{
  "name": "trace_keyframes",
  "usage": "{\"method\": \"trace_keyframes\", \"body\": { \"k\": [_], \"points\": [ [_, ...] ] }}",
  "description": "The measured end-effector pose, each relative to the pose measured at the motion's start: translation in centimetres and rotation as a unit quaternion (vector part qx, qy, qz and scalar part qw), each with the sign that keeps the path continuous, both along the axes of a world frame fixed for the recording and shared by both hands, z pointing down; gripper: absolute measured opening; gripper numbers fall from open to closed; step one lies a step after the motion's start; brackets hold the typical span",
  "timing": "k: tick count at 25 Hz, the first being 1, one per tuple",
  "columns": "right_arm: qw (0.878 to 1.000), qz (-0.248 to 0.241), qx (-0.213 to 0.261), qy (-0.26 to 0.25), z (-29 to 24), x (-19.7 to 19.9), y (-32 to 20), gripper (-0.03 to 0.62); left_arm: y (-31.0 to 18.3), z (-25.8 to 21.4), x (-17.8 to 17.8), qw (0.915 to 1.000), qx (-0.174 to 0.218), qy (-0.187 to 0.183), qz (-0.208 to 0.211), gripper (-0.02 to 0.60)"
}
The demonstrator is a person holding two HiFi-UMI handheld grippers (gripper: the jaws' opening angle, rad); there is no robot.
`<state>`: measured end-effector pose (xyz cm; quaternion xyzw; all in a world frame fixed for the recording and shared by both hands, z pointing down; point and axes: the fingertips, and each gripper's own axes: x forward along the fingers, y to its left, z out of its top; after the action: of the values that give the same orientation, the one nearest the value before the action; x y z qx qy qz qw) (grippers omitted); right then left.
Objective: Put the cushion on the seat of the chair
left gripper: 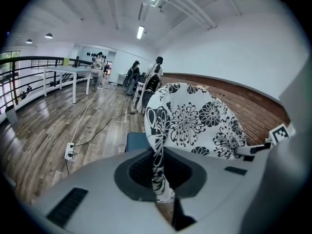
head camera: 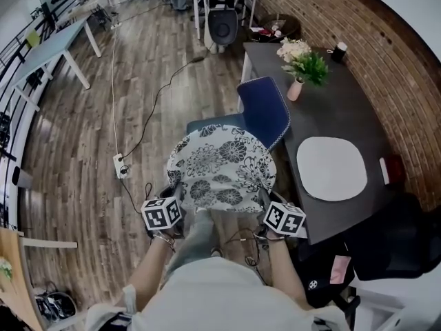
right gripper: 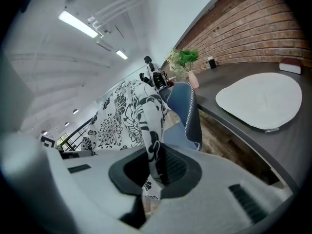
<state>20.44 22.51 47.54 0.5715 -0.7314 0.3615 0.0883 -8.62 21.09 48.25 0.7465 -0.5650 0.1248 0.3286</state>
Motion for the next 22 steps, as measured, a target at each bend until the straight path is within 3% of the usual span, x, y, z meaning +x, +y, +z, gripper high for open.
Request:
{"method": "trace_keyframes", "body": {
  "k": [6, 11, 22],
  "points": [
    [1.0, 0.004, 0.004, -0.001, 0.2, -1.3, -6.0, 0.028, -6.9, 0.3, 0.0, 0.9999, 0.007, 0.013, 0.006, 0.02],
    [1.0, 0.004, 0.008, 0.007, -0.8, -3.0, -12.1, 0.028, -14.1, -1.1, -1.8, 0.9995, 0.022, 0.019, 0.009, 0.021],
    [1.0, 0.013, 0.007, 0.012, -1.0, -6.7, -25.8, 0.028, -27.9, -0.7, -5.5, 0.9996, 0.015, 0.018, 0.018, 0.021]
  ]
}}
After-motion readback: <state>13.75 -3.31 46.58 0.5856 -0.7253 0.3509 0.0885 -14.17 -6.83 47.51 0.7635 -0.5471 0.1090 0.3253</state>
